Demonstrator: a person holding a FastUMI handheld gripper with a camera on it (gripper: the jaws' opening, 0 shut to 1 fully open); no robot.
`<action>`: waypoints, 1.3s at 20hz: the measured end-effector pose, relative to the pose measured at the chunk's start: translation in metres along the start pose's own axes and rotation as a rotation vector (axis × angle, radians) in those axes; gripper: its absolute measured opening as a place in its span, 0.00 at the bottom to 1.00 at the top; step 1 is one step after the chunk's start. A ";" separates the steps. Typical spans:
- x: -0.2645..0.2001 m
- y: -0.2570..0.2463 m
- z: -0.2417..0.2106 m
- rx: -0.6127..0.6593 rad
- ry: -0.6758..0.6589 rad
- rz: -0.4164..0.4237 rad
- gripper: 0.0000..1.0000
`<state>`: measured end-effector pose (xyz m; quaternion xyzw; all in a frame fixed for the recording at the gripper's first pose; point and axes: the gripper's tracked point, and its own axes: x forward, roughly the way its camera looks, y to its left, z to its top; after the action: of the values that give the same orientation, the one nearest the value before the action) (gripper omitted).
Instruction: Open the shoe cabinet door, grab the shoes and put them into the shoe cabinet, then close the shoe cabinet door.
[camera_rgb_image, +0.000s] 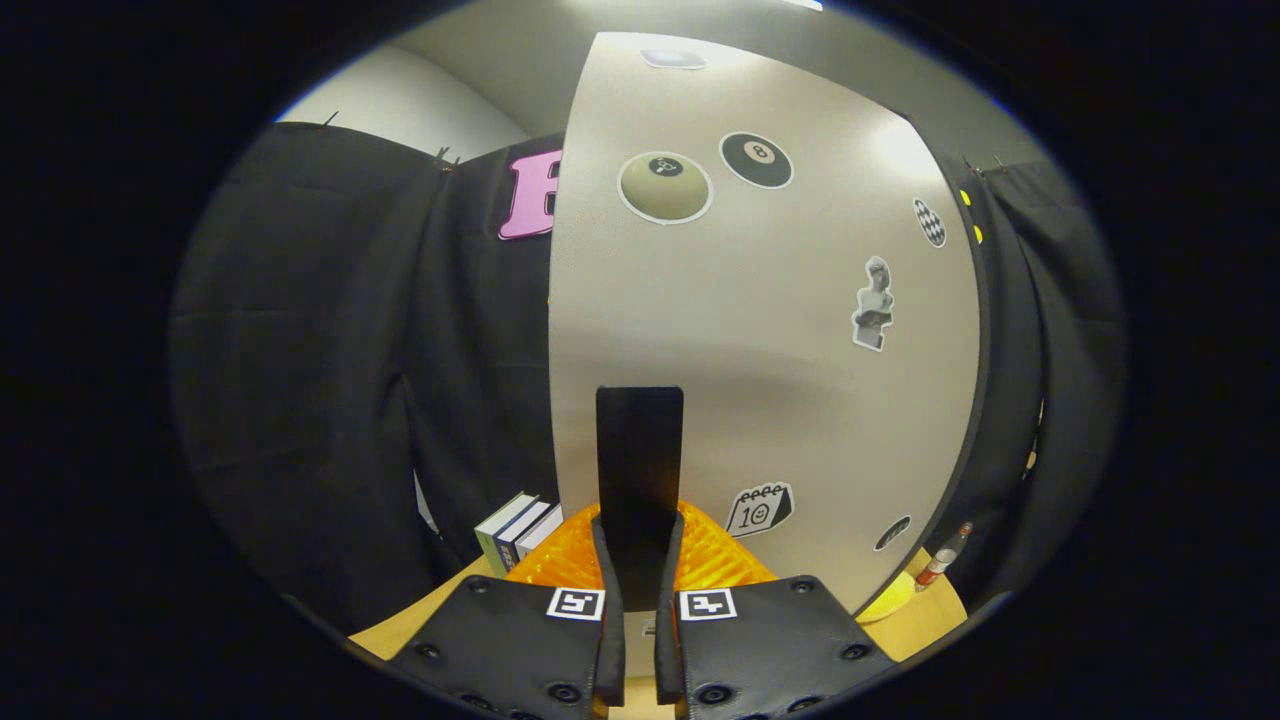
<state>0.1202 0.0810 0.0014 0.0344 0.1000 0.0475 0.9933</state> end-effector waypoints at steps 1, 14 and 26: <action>-0.007 -0.002 -0.001 -0.005 -0.001 0.004 0.13; -0.067 -0.043 -0.007 -0.003 0.005 -0.006 0.13; -0.099 -0.117 -0.013 -0.050 0.008 -0.239 0.12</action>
<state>0.0309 -0.0443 -0.0009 -0.0030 0.1060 -0.0687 0.9920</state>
